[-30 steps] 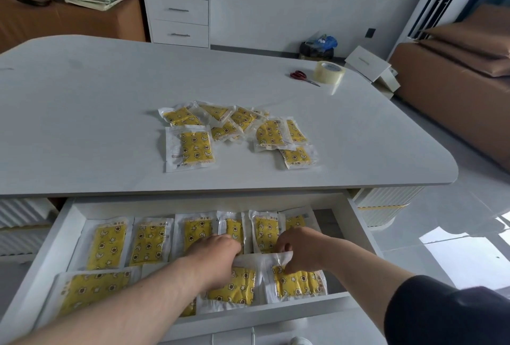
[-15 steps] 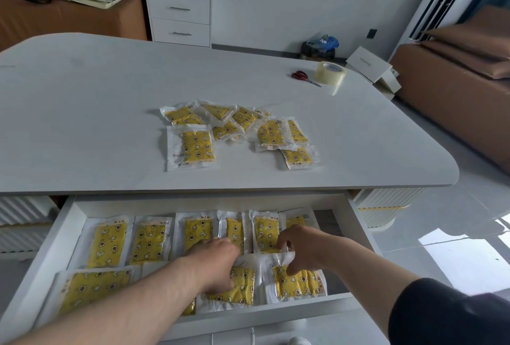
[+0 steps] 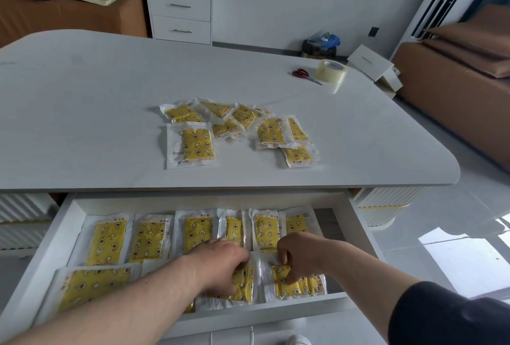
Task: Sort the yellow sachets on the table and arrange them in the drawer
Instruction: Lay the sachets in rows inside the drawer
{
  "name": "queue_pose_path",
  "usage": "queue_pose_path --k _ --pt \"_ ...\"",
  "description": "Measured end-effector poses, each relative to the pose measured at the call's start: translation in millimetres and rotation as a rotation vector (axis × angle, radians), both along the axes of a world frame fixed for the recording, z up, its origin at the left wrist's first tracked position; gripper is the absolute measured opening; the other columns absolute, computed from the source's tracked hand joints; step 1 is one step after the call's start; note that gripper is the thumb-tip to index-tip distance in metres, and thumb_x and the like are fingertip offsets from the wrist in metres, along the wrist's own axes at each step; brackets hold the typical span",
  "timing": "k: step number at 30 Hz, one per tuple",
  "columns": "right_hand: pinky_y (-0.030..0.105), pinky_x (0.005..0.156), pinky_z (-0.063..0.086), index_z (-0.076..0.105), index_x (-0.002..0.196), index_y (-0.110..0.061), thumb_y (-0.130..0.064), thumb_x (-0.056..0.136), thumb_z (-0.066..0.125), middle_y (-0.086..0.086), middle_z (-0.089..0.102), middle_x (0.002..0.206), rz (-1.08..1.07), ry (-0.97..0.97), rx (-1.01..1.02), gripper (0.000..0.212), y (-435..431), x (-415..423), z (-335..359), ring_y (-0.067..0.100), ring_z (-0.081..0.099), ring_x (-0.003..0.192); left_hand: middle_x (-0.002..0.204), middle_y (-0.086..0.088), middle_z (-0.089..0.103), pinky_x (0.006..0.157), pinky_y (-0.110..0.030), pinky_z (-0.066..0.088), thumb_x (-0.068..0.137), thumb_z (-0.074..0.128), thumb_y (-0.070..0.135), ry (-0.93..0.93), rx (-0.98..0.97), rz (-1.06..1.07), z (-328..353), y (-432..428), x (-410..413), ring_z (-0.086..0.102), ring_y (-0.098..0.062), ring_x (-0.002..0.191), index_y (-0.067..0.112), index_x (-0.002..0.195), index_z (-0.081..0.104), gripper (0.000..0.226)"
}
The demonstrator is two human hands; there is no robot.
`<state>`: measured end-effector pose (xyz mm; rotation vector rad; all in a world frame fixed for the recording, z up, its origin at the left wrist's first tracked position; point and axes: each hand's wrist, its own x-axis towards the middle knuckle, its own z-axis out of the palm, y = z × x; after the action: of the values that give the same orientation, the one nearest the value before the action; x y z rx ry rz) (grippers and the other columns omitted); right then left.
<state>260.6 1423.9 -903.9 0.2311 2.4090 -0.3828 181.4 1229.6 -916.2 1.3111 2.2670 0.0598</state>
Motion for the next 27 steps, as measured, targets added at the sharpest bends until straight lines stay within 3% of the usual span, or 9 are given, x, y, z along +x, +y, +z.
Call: queue_pose_path --k 9,12,15,18,22,25,27 --pt "0.024 0.079 0.052 0.065 0.11 -0.021 -0.026 0.082 0.075 -0.005 0.06 0.103 -0.007 0.032 -0.019 0.03 -0.5 0.7 8.2 0.016 0.059 0.089 0.12 0.003 0.054 0.098 -0.033 0.044 0.081 0.066 0.029 -0.023 -0.04 0.004 4.9 0.9 -0.1 0.049 -0.017 0.111 0.025 0.118 0.054 0.039" --pt "0.026 0.085 0.052 0.064 0.112 -0.023 -0.032 0.086 0.067 -0.009 0.056 0.102 -0.058 0.156 -0.018 0.028 -3.0 -2.0 23.9 0.013 0.058 0.094 0.126 0.002 0.053 0.097 -0.033 0.045 0.085 0.062 0.033 -0.02 0.004 0.032 22.4 4.0 -2.5 0.05 -0.018 0.114 0.024 0.122 0.054 0.04" --pt "0.022 0.078 0.051 0.066 0.108 -0.025 -0.034 0.085 0.064 -0.01 0.06 0.097 -0.164 0.313 -0.064 0.025 -7.1 -8.0 48.4 0.011 0.06 0.089 0.126 0.003 0.054 0.091 -0.031 0.045 0.087 0.059 0.039 0.039 0.128 0.08 51.9 6.8 -8.3 0.053 -0.018 0.113 0.024 0.122 0.055 0.039" --pt "0.012 0.069 0.048 0.069 0.099 -0.026 -0.032 0.086 0.064 -0.015 0.064 0.086 -0.225 0.464 -0.136 0.014 -11.3 -9.0 76.2 0.001 0.059 0.078 0.111 0.006 0.057 0.081 -0.029 0.048 0.085 0.059 0.043 0.071 0.266 0.181 83.3 -2.1 -14.2 0.056 -0.015 0.097 0.028 0.114 0.057 0.033" --pt "0.02 0.074 0.055 0.068 0.085 -0.028 -0.027 0.086 0.065 -0.01 0.069 0.082 -0.285 0.601 -0.221 0.003 -16.6 -9.4 105.5 0.004 0.065 0.077 0.097 0.014 0.057 0.075 -0.023 0.049 0.084 0.058 0.048 0.135 0.397 0.332 116.7 -33.9 -26.1 0.056 -0.007 0.086 0.031 0.103 0.058 0.025" --pt "0.017 0.072 0.053 0.064 0.078 -0.035 -0.026 0.086 0.066 -0.012 0.068 0.081 -0.3 0.68 -0.21 0.013 -18.3 -14.8 118.1 0.003 0.064 0.077 0.089 0.015 0.054 0.063 -0.019 0.04 0.086 0.057 0.044 0.222 0.436 0.49 131.4 -56.1 -42.4 0.053 -0.004 0.078 0.031 0.094 0.055 0.016" --pt "0.015 0.068 0.05 0.061 0.073 -0.039 -0.024 0.086 0.066 -0.013 0.068 0.078 -0.315 0.739 -0.201 0.02 -18.7 -18.9 123.9 0.002 0.063 0.076 0.09 0.013 0.055 0.062 -0.02 0.04 0.088 0.057 0.039 0.216 0.444 0.621 135.7 -65.4 -54.8 0.054 -0.006 0.079 0.028 0.097 0.055 0.015"
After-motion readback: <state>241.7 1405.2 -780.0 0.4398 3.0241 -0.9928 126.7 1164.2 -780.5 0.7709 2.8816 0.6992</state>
